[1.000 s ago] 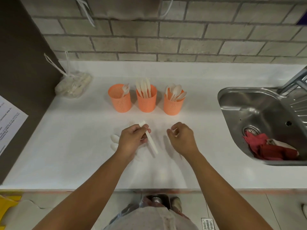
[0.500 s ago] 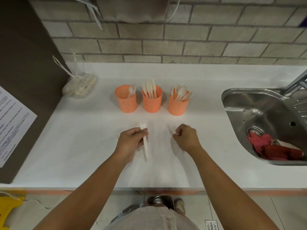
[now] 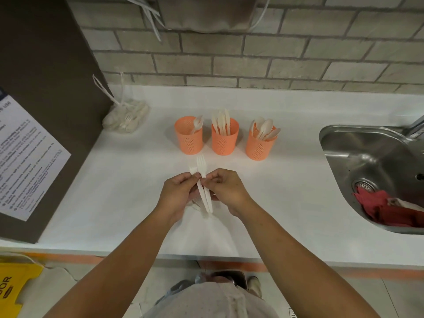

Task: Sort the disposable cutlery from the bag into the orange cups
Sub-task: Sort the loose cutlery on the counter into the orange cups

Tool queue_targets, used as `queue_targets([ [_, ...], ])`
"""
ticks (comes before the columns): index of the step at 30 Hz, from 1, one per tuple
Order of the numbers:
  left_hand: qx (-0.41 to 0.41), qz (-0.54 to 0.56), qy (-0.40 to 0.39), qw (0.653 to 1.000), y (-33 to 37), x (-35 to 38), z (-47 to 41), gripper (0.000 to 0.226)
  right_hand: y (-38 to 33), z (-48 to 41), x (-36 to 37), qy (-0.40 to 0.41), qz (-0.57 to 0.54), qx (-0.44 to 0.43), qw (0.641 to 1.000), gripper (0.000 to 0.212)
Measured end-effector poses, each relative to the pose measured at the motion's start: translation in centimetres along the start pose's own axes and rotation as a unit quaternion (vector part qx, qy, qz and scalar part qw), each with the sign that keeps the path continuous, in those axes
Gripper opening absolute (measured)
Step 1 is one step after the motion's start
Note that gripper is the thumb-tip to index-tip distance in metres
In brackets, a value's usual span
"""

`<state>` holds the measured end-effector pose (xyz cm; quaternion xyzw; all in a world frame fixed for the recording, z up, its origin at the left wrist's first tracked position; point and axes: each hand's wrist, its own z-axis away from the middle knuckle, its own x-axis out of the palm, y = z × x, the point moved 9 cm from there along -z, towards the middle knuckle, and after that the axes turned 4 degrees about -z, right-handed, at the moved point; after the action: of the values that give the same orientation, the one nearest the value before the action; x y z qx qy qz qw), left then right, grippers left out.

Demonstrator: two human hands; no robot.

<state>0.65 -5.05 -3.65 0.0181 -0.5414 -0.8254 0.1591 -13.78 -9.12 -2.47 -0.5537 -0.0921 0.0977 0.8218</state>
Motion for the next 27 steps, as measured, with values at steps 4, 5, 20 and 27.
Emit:
queue_targets([
  [4,0.007,0.019,0.006,1.000,0.8,-1.2,0.1,0.024,-1.1,-0.6,1.7,-0.023,0.038,-0.009,0.999,0.027],
  [5,0.007,0.032,0.009,0.999,1.1,-1.4,0.2,0.025,-1.6,-0.7,2.1,-0.027,0.042,-0.015,0.999,0.029],
  [20,-0.002,0.055,0.021,0.998,3.6,-5.5,0.4,0.010,-3.3,-3.2,1.1,-0.029,0.090,0.014,0.995,0.013],
  [27,0.035,0.010,0.056,0.998,3.6,-8.0,0.4,0.014,1.2,-4.3,-0.9,0.069,0.302,0.059,0.949,0.014],
])
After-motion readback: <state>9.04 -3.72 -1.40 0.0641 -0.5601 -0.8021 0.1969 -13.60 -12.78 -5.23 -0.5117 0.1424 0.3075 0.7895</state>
